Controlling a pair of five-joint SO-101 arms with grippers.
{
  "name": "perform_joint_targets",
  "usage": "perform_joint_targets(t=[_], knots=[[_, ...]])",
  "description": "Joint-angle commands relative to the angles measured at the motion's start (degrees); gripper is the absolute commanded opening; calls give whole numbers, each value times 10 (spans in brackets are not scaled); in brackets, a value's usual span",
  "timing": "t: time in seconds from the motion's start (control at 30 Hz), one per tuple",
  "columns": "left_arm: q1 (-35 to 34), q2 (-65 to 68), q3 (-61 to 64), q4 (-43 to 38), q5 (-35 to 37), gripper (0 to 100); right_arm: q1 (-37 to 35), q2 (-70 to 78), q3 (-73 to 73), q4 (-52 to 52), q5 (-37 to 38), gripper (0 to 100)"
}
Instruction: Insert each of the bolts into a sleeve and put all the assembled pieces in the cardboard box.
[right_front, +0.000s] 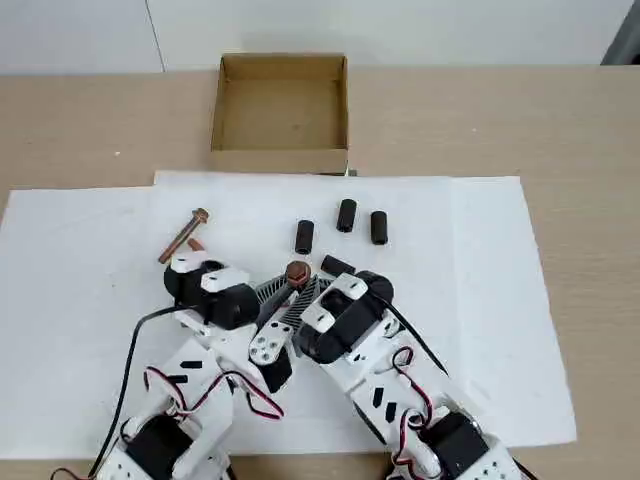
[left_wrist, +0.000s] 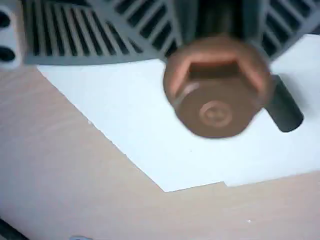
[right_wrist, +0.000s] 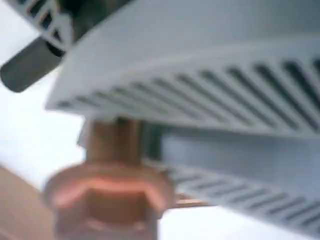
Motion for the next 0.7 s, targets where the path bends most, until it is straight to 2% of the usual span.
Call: perform_joint_targets(t=[0.0, 0.1, 0.3, 0.5, 0.67], knots=[[19, 0, 7, 26, -8, 7, 0, -7, -39, -15, 4, 2], [17, 0, 7, 25, -9, 22, 0, -7, -38, -15, 4, 2], [-2, 2, 8, 33, -29, 157, 0, -7, -38, -15, 4, 2], [-56, 1, 18, 31, -83, 162, 0, -7, -38, -14, 4, 2], [-69, 1, 8, 33, -91, 163, 0, -7, -38, -12, 4, 2]])
